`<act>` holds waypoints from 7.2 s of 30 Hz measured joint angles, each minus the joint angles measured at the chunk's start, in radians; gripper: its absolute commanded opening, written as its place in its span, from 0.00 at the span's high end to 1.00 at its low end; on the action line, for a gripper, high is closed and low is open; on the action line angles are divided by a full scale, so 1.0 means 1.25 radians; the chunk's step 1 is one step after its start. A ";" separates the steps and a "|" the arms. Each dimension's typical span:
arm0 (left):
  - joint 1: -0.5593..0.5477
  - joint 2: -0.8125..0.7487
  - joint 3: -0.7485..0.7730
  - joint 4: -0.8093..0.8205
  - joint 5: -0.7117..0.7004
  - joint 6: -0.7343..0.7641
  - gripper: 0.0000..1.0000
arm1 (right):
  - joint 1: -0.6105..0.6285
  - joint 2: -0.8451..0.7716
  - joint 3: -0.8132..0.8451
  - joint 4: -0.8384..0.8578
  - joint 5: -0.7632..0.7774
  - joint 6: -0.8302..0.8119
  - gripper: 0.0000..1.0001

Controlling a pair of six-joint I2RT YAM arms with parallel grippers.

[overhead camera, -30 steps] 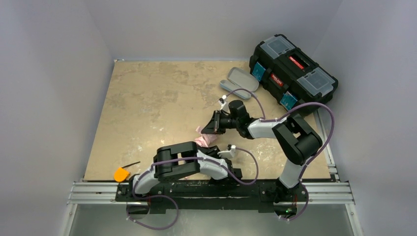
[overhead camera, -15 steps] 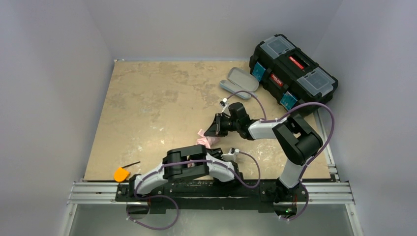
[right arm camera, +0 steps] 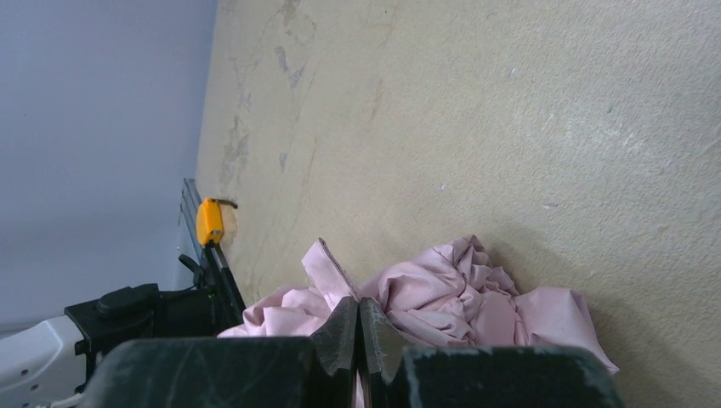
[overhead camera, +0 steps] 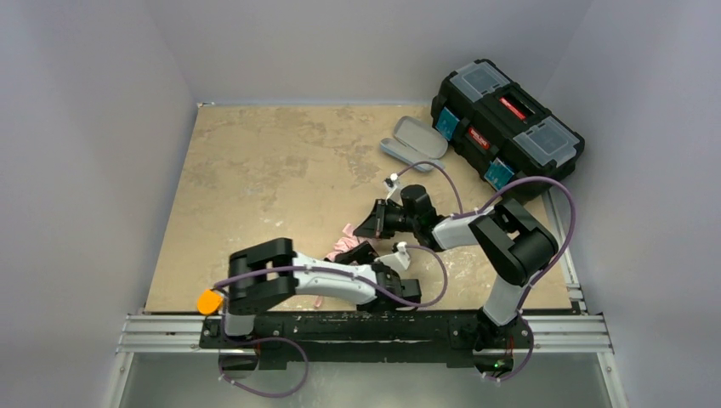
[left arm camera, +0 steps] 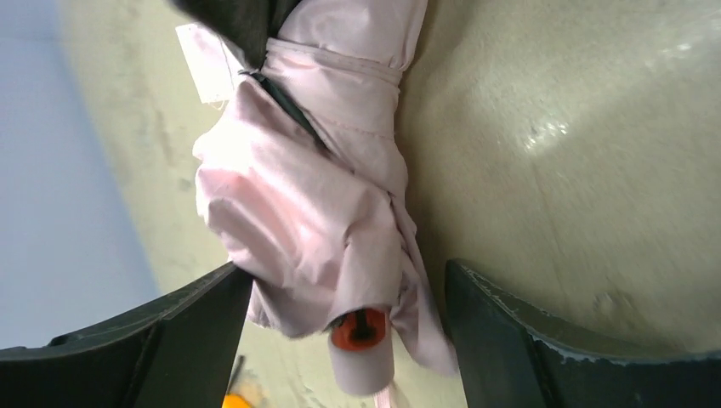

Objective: Put away the umbrella

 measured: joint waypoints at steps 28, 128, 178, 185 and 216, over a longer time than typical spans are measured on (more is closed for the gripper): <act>0.421 -0.428 -0.436 0.631 0.744 0.120 0.75 | 0.004 -0.027 -0.007 -0.027 0.013 -0.002 1.00; 0.020 0.029 -0.136 0.042 -0.083 -0.073 1.00 | 0.181 0.106 0.438 -0.582 0.130 -0.194 0.75; 0.066 -0.159 -0.235 0.235 0.052 -0.062 1.00 | 0.052 -0.078 0.486 -0.696 0.279 -0.148 0.01; 0.104 -0.252 -0.280 0.349 0.162 -0.058 0.84 | 0.031 -0.130 0.268 -0.624 0.192 -0.010 0.01; 0.266 -0.495 -0.109 0.164 0.461 0.026 0.01 | 0.012 -0.279 0.132 -0.557 0.187 0.143 0.01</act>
